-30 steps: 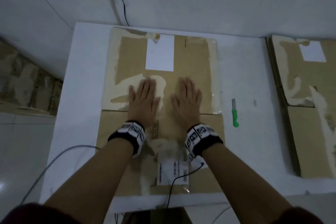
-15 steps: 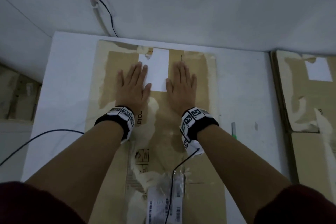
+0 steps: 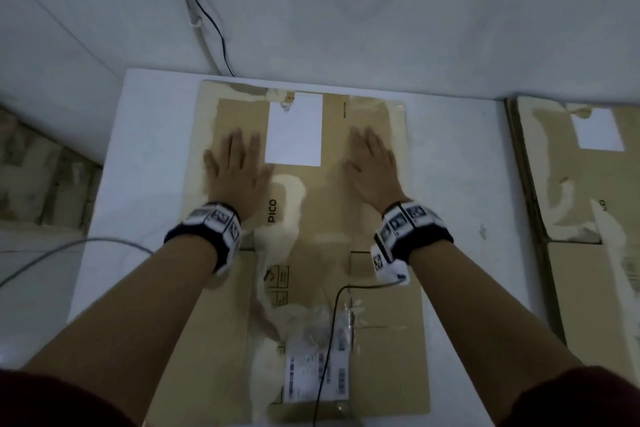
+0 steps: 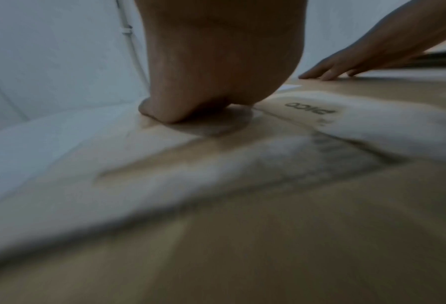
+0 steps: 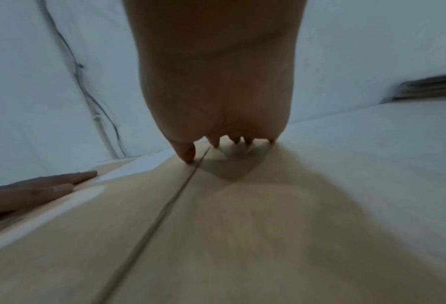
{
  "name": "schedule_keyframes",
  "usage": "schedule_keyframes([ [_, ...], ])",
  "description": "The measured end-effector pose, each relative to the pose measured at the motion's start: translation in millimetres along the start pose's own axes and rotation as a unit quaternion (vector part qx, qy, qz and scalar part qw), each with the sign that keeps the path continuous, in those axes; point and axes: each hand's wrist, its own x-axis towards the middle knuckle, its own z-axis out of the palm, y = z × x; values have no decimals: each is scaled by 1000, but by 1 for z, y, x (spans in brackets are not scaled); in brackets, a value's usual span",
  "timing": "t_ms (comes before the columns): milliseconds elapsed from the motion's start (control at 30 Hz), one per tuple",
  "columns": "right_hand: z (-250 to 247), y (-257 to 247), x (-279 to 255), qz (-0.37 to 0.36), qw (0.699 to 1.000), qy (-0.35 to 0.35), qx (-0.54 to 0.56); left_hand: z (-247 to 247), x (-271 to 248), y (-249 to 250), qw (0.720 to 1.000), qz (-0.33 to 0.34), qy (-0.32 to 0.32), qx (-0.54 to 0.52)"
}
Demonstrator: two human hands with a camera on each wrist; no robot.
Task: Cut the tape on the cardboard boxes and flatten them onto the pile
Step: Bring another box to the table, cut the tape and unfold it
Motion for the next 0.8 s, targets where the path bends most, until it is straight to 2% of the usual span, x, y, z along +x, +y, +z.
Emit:
schedule_keyframes([
  [100, 19, 16, -73, 45, 999, 13, 5, 16, -70, -15, 996, -51, 60, -29],
  [167, 34, 24, -121, 121, 992, 43, 12, 19, -110, -22, 988, -132, 64, -38],
  [267, 54, 30, -162, 256, 957, 103, 93, 8, -144, -21, 952, -286, 56, -92],
  [367, 57, 36, -171, 291, 918, 178, 203, -7, -148, -23, 917, -339, 89, -188],
  [433, 45, 38, -172, 309, 884, 203, 287, -17, -146, -37, 905, -325, 62, -267],
  [467, 40, 39, -174, 306, 879, 193, 312, -20, -148, -46, 912, -302, 31, -276],
  [533, 34, 37, -184, 285, 887, 166, 322, -22, -155, -59, 935, -246, -2, -256],
  [633, 37, 28, -209, 258, 896, 161, 325, -24, -175, -59, 935, -190, 15, -299],
  [800, 46, 15, -258, 231, 877, 210, 364, -24, -222, -49, 921, -145, 46, -357],
])
